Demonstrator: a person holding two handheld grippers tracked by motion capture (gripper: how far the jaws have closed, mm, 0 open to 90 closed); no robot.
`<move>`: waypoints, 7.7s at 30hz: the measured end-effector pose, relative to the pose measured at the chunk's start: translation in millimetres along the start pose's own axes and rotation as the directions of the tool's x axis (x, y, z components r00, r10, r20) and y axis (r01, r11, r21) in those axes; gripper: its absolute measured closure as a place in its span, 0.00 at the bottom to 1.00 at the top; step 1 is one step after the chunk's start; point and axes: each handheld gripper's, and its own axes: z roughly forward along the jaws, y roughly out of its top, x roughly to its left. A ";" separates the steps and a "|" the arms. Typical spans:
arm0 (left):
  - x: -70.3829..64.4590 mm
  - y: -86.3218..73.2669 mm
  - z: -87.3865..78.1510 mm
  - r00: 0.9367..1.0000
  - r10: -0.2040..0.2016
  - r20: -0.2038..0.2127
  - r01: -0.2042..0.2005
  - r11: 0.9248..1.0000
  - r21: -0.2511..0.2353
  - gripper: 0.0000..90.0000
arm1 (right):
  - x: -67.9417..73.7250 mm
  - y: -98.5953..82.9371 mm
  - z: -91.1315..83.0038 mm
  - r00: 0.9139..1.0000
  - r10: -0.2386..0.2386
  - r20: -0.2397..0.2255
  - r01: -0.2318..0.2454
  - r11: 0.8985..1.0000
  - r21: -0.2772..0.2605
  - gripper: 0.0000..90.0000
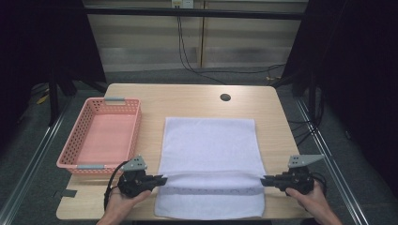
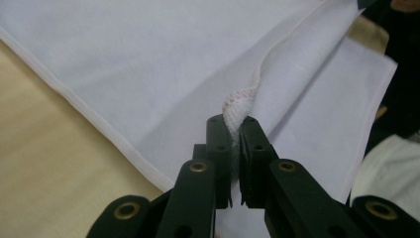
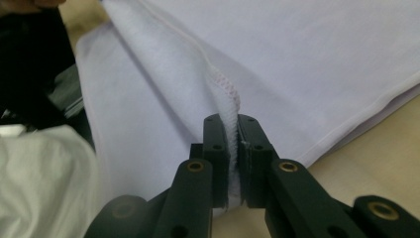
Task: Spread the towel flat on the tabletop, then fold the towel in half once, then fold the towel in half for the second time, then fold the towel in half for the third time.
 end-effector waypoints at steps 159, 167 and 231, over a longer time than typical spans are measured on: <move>50.4 105.4 -2.9 0.997 0.037 -0.061 -0.053 0.956 -0.290 0.95 | -72.2 88.5 -37.7 0.989 -0.035 0.141 0.070 0.964 -0.255 0.92; 23.0 69.0 -8.4 0.999 0.049 -0.016 -0.051 0.976 -0.212 0.95 | -32.7 45.0 -41.0 0.992 -0.067 0.103 0.087 0.975 -0.203 0.91; 47.2 56.8 71.3 1.000 -0.018 -0.021 0.018 1.000 0.015 0.54 | -10.0 18.0 38.8 0.983 0.031 0.179 -0.032 0.999 0.003 0.40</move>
